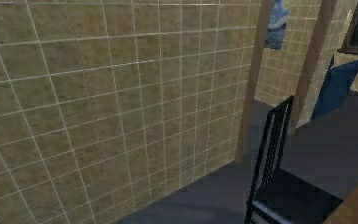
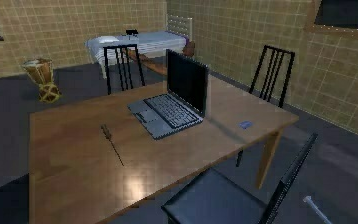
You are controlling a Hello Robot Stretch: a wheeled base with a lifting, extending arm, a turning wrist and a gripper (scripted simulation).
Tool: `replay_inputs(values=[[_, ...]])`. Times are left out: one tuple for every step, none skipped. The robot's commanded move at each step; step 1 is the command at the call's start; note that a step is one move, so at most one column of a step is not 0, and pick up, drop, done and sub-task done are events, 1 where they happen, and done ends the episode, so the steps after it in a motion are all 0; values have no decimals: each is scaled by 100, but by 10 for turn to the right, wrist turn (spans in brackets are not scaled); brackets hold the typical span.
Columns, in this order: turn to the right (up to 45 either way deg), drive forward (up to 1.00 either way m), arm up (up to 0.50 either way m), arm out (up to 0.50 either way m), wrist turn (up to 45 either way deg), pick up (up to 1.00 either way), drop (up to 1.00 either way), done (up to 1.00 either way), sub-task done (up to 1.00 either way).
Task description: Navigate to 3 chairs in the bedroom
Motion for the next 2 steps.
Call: replay_inputs(values=[[-150,0,0,0,0,0,0,0,0],[0,20,0,0,0,0,0,0,0]])
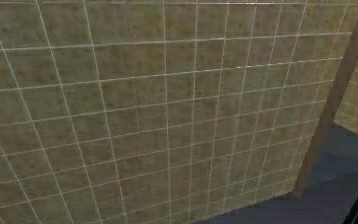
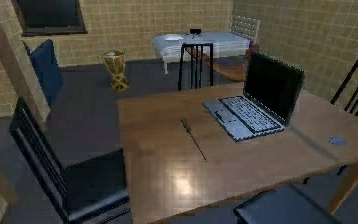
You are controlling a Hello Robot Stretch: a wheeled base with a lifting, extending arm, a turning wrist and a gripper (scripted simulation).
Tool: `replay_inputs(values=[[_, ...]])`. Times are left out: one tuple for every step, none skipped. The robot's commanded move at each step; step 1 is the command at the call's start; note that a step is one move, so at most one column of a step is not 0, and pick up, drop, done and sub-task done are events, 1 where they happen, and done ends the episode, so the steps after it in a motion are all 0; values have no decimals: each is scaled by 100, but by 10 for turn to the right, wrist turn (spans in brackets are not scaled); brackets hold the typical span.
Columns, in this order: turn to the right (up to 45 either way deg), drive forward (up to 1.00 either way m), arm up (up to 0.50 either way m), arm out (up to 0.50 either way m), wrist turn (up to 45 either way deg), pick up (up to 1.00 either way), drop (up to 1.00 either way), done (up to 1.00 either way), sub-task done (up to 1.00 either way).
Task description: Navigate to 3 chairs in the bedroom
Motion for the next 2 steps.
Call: replay_inputs(values=[[450,0,0,0,0,0,0,0,0],[180,0,0,0,0,0,0,0,0]])
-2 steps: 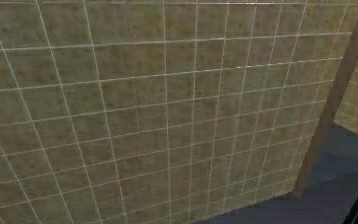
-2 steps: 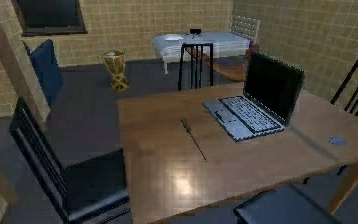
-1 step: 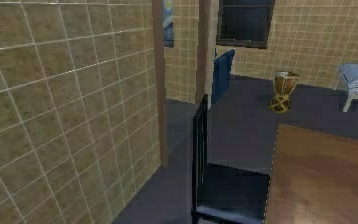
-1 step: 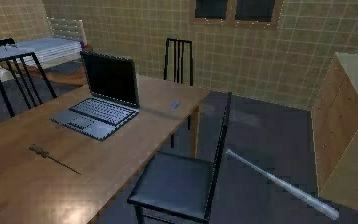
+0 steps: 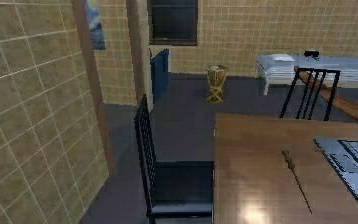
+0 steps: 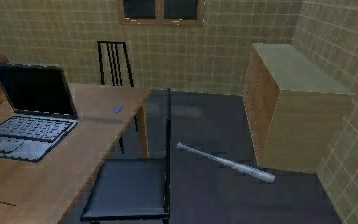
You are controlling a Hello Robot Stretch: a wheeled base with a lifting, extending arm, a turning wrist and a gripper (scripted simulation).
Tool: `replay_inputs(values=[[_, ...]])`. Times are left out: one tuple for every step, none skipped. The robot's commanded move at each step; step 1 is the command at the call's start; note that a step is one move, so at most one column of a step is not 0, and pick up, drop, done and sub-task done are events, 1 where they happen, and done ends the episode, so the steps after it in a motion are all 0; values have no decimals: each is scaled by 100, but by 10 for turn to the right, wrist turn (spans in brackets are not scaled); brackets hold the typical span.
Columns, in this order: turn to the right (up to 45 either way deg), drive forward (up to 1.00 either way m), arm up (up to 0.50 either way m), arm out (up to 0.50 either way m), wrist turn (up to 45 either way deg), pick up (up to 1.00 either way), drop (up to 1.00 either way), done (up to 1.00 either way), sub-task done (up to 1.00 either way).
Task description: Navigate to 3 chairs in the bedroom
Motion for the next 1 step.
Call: replay_inputs(values=[[0,0,0,0,0,0,0,0,100]])
